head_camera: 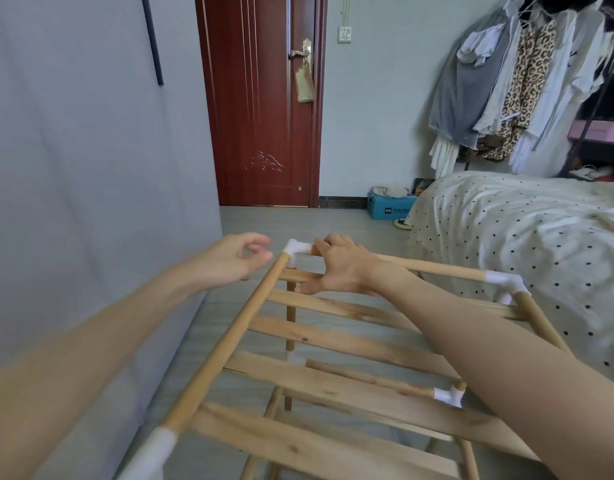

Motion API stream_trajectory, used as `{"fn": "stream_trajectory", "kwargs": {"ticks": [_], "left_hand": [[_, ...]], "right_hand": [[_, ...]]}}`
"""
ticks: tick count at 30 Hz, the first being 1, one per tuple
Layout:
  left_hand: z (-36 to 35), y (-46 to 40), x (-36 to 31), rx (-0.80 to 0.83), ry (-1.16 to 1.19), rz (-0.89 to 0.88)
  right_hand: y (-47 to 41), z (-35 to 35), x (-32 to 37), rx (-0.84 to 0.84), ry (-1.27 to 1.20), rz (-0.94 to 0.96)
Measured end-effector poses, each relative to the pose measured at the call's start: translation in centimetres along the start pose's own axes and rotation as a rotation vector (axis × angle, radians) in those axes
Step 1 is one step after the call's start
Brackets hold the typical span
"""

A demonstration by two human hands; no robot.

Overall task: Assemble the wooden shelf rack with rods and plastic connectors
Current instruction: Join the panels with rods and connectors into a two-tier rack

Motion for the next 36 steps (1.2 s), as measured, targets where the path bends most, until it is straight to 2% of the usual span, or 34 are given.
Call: {"fn": "stream_trajectory", "kwargs": {"ticks": [4, 7, 10, 14, 19, 25, 36], "left_hand": [[-2.6, -2.8, 1.2, -0.042, 0.212, 0.074], [-5.1, -4.8, 2.0, -0.028, 0.387, 0.147], [-5.5, -6.1, 2.7, -0.092, 0.477, 0.162], [-5.6, -7.0, 3.1, -0.117, 0.437, 0.150], [-5.5, -7.4, 3.7, -0.158, 0.396, 0.120], [-5.2, -7.3, 3.5, -0.186, 0.406, 0.096], [-4.9, -7.8, 3.4, -0.277, 0.425, 0.084]], "right_hand": [[-1.1, -0.2, 0.7, -0.031, 0.027, -0.011], [-1.6, -0.4, 1.1, -0.106, 0.057, 0.002], [-2.1, -0.1, 1.3, -0.181, 0.031, 0.010], [-2.5, -0.1, 1.7, -0.219, 0.018, 0.013], [-2.7, -0.2, 2.8, -0.242, 0.155, 0.014], [-2.1, 0.3, 3.7, -0.319, 0.173, 0.054], [-2.4, 0.2, 3.5, -0.310, 0.179, 0.068]]}}
Point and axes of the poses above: each hand's wrist, its own y-axis away from the middle knuckle, its own z-axis out of the back of the hand, x = y × z, the point moved 8 cm from there along -y, towards the middle knuckle, and after that the axes turned 3 degrees about -z, right-handed, at the moved point
